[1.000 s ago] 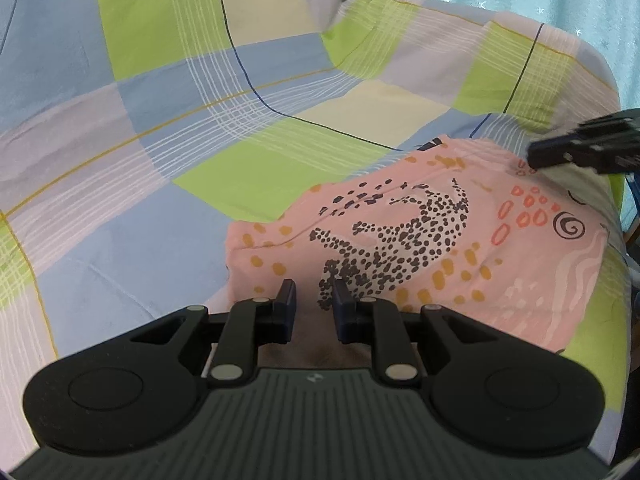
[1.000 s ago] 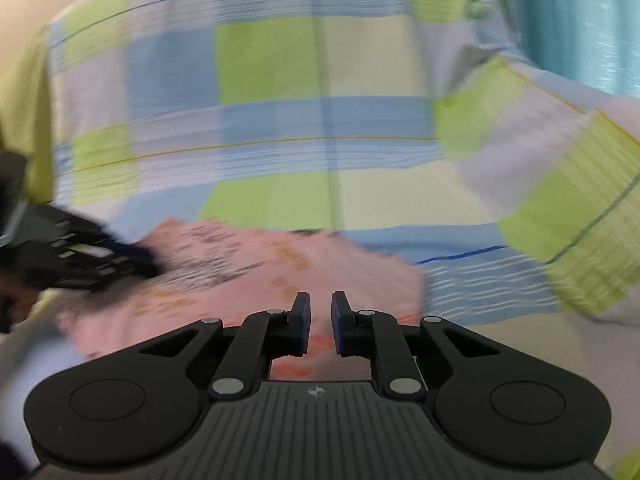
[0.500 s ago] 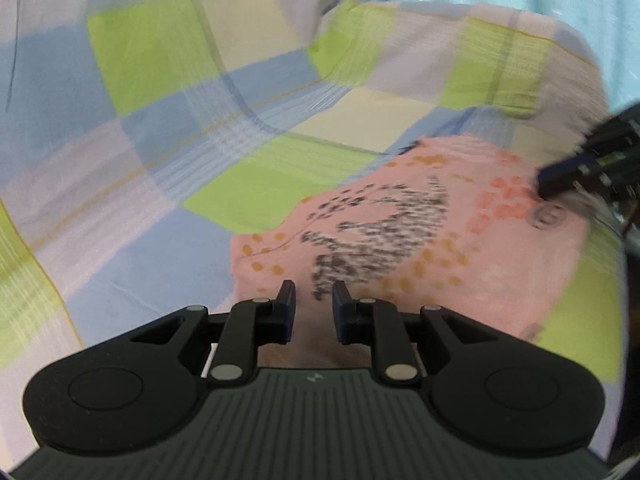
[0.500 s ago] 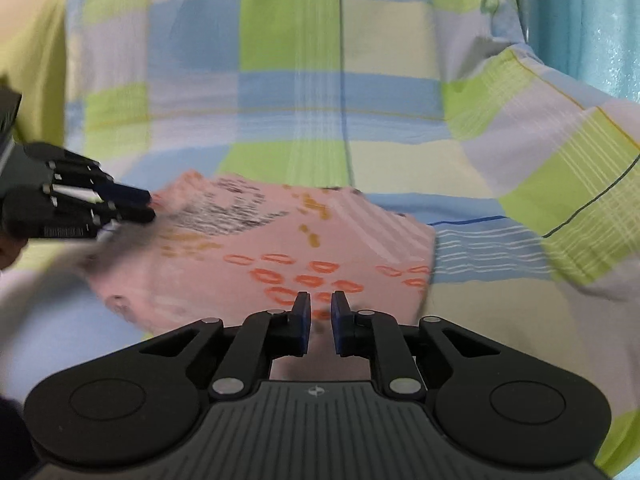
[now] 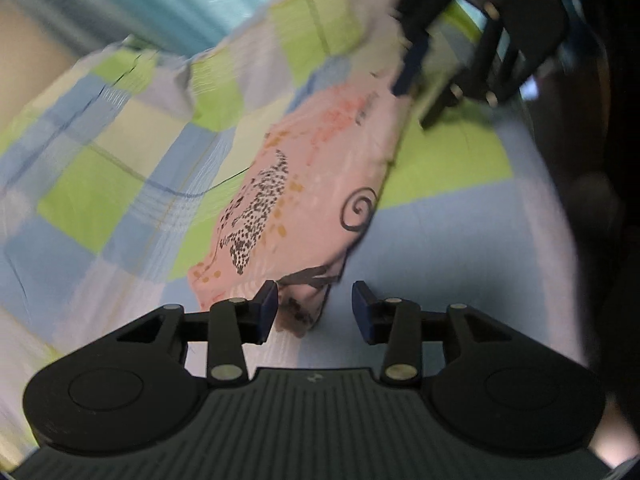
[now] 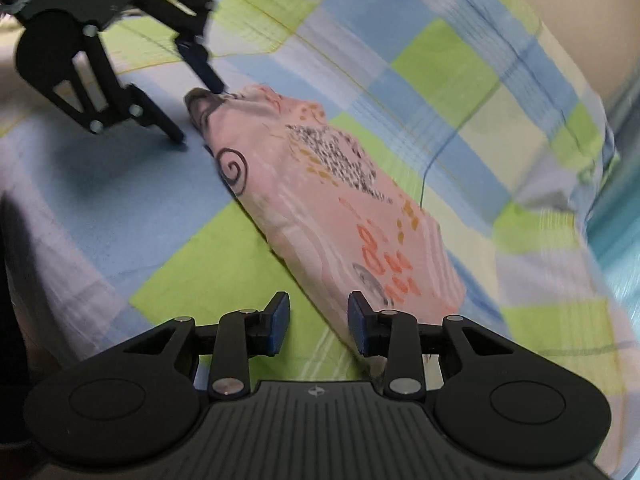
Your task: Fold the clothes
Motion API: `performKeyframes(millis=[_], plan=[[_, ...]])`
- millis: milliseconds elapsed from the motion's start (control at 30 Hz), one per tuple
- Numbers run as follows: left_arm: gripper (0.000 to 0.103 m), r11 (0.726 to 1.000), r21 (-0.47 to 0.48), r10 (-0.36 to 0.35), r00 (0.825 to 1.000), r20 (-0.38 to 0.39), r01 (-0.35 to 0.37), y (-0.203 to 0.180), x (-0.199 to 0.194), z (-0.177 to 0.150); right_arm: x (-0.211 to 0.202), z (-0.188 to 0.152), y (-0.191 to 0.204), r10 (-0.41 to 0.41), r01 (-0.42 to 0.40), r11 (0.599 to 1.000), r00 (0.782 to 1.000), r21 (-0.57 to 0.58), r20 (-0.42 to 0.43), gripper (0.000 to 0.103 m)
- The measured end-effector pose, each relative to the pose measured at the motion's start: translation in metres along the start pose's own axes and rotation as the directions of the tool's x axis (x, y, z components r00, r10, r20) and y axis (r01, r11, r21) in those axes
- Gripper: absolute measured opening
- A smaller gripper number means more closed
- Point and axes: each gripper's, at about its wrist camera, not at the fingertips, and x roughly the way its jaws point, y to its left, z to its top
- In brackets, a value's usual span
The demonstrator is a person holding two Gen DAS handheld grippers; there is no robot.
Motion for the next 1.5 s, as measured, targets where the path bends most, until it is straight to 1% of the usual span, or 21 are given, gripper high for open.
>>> performKeyframes(millis=[67,167,233,267,300,333,400,500,533,600,633,800,967,1067,1133,1200,1233,1267,1367,1400,1500], plan=[[0.034,0.998,0.058,0.035,0.999,-0.012,-0.034,-0.005,0.012,0.002,0.001,0.003,0.006,-0.02,0.02,0.999,1.0,-0.041,0.015,0.035],[0.009,0.992,0.119,0.057,0.997,-0.044,-0.052,-0.008,0.026,0.002,0.008,0.006,0.013,-0.02,0.022,0.995,1.0,-0.095,0.022,0.035],[0.009,0.992,0.113,0.051,0.998,-0.036,-0.047,-0.007,0.028,-0.001,0.013,0.005,0.022,-0.037,0.042,0.986,0.999,-0.163,0.036,0.033],[0.008,0.993,0.106,0.049,0.998,-0.035,-0.045,-0.006,0.027,-0.004,0.015,0.004,0.022,-0.052,0.058,0.982,0.998,-0.179,0.034,0.026],[0.007,0.994,0.102,0.047,0.998,-0.038,-0.043,-0.004,0.027,-0.007,0.016,0.002,0.02,-0.069,0.073,0.979,0.997,-0.191,0.028,0.012],[0.007,0.994,0.106,0.046,0.998,-0.045,-0.041,-0.003,0.026,-0.011,0.017,0.0,0.014,-0.076,0.077,0.982,0.997,-0.17,0.014,0.007],[0.007,0.994,0.104,0.04,0.998,-0.053,-0.034,-0.001,0.023,-0.017,0.018,-0.006,-0.001,-0.084,0.081,0.991,0.996,-0.11,-0.021,0.007],[0.007,0.997,0.078,0.027,0.998,-0.049,-0.023,-0.001,0.018,-0.019,0.016,-0.009,0.0,-0.093,0.088,0.987,0.995,-0.131,-0.03,0.009],[0.007,0.997,0.079,0.028,0.998,-0.05,-0.024,-0.001,0.018,-0.018,0.016,-0.009,0.002,-0.097,0.091,0.986,0.995,-0.136,-0.035,0.01],[0.007,0.997,0.073,0.029,0.998,-0.053,-0.025,-0.001,0.018,-0.016,0.015,-0.01,0.003,-0.11,0.103,0.984,0.993,-0.145,-0.046,0.024],[0.007,0.998,0.06,0.026,0.998,-0.053,-0.023,-0.001,0.016,-0.017,0.014,-0.012,0.002,-0.121,0.112,0.983,0.991,-0.146,-0.051,0.024],[0.007,0.999,0.033,0.013,0.999,-0.053,-0.011,-0.001,0.011,-0.02,0.016,-0.023,-0.017,-0.134,0.127,0.989,0.985,-0.074,-0.106,0.018],[0.007,1.0,-0.008,-0.004,0.998,-0.055,0.004,0.003,0.01,-0.021,0.013,-0.04,-0.026,-0.143,0.14,0.99,0.977,-0.027,-0.159,0.005],[0.008,0.999,-0.037,-0.018,0.998,-0.064,0.015,0.008,0.011,-0.019,0.011,-0.041,-0.031,-0.145,0.149,0.989,0.972,0.008,-0.183,0.003],[0.012,0.999,-0.042,-0.022,0.997,-0.076,0.018,0.01,0.009,-0.016,0.008,-0.041,-0.034,-0.148,0.157,0.987,0.969,0.032,-0.2,0.002],[0.016,0.999,-0.042,-0.03,0.996,-0.083,0.027,0.012,0.002,-0.013,0.002,-0.04,-0.04,-0.144,0.165,0.982,0.969,0.093,-0.2,0.018],[0.016,0.998,-0.048,-0.035,0.996,-0.082,0.031,0.014,-0.003,-0.013,-0.002,-0.039,-0.045,-0.142,0.168,0.977,0.971,0.13,-0.193,0.022],[0.016,0.998,-0.057,-0.039,0.996,-0.08,0.035,0.016,-0.008,-0.013,-0.006,-0.037,-0.05,-0.14,0.171,0.971,0.973,0.168,-0.184,0.024],[0.019,0.99,-0.141,-0.043,0.997,-0.061,0.034,0.033,-0.026,-0.013,-0.012,-0.035,-0.071,-0.128,0.167,0.939,0.981,0.3,-0.148,0.024],[0.02,0.983,-0.178,-0.043,0.998,-0.052,0.033,0.041,-0.03,-0.013,-0.014,-0.036,-0.079,-0.11,0.152,0.918,0.985,0.366,-0.133,0.024],[0.024,0.961,-0.276,-0.019,0.999,-0.034,0.009,0.065,-0.033,-0.011,-0.014,-0.044,-0.106,-0.037,0.088,0.808,0.995,0.582,-0.098,0.027]])
